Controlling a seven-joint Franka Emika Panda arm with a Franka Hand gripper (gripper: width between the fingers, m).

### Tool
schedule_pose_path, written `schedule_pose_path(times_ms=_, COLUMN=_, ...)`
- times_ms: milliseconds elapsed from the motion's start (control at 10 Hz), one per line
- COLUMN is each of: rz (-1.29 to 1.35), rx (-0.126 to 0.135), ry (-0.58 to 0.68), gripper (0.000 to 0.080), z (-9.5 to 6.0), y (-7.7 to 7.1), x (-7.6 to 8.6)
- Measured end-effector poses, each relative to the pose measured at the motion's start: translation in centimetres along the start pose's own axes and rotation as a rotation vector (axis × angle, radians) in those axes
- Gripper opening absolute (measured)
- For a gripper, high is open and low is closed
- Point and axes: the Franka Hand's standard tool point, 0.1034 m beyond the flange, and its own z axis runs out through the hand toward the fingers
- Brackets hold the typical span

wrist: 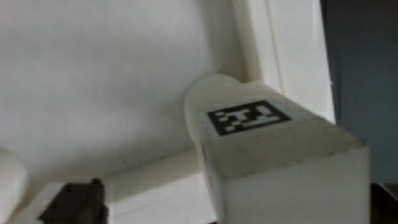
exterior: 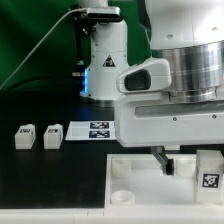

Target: Assemble one leg

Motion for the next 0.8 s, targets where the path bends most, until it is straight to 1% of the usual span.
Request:
schedule_pose_path(times_ms=100, rz=-0.001, rx=0.000, ry=0.000, gripper=0.0640, z=0.01, y=0.02, x=0.01)
schedule_pose_path(times_ms=200, rz=0.081, rx=0.002, ry=-0.001, gripper=0.0479, z=0.01, y=-0.04, x=-0.01)
schedule_pose_path(times_ms=300, rz=0.209, rx=0.004, ry=-0.002, gripper=0.0479, z=0.02, y=-0.14, x=-0.06)
schedule_pose_path(times_ms=400, rz=0.290, rx=0.005, ry=-0.003, gripper=0.0290, z=0.03, y=-0.16, x=-0.08)
schedule_pose_path(times_ms=500, rz=0.354, rx=0.008, ry=-0.004, gripper=0.0294, z=0.05, y=-0.19, x=-0.10)
schedule_pose_path(times_ms=600, rz=0.496, rx=0.014, ry=-0.007, gripper=0.0294, z=0.15, y=-0.25, x=-0.02)
schedule_pose_path(times_ms=800, rz=0.727, rx=0.004, ry=-0.034, gripper=0.0294, z=0.20, y=-0.16, x=0.12)
